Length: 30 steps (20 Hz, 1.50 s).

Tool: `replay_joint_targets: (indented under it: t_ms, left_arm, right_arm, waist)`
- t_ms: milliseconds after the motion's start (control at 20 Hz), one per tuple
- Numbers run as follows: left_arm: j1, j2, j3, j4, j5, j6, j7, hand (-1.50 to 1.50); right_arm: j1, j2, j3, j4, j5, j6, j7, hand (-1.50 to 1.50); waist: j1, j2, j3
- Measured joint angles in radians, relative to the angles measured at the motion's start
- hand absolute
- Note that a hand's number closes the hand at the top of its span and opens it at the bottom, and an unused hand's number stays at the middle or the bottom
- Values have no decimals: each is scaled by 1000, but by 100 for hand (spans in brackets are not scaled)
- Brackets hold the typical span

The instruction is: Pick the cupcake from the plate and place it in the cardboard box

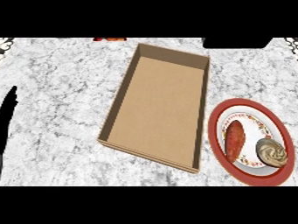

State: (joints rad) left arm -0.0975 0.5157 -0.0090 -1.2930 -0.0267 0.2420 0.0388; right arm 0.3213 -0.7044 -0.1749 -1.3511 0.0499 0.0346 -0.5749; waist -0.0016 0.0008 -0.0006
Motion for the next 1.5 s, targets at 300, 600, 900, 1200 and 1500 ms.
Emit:
replay_joint_targets:
  t_ms: [300,600,900,1200,1500]
  left_arm:
    - [-18,-4,-3,-3,-14,-6,19,0]
    - [-25,-23,-8,-6,-35,4,23,0]
    - [-11,-21,20,-24,-37,-21,24,0]
    - [1,-42,46,-36,-64,-39,27,0]
    - [6,-61,90,-36,-87,-78,21,0]
  right_arm:
    - [-28,-143,70,-75,138,71,195,-150]
    - [-134,-209,180,-124,229,211,442,-150]
    - [-278,-169,256,-98,283,348,591,-150]
    - [-349,-79,293,-51,392,385,655,-150]
    - [-346,-20,263,-58,470,423,648,-150]
  waist:
    - [7,1,-1]
    - [17,2,-1]
    - [14,1,0]
    - [8,0,0]
    - [3,-1,1]
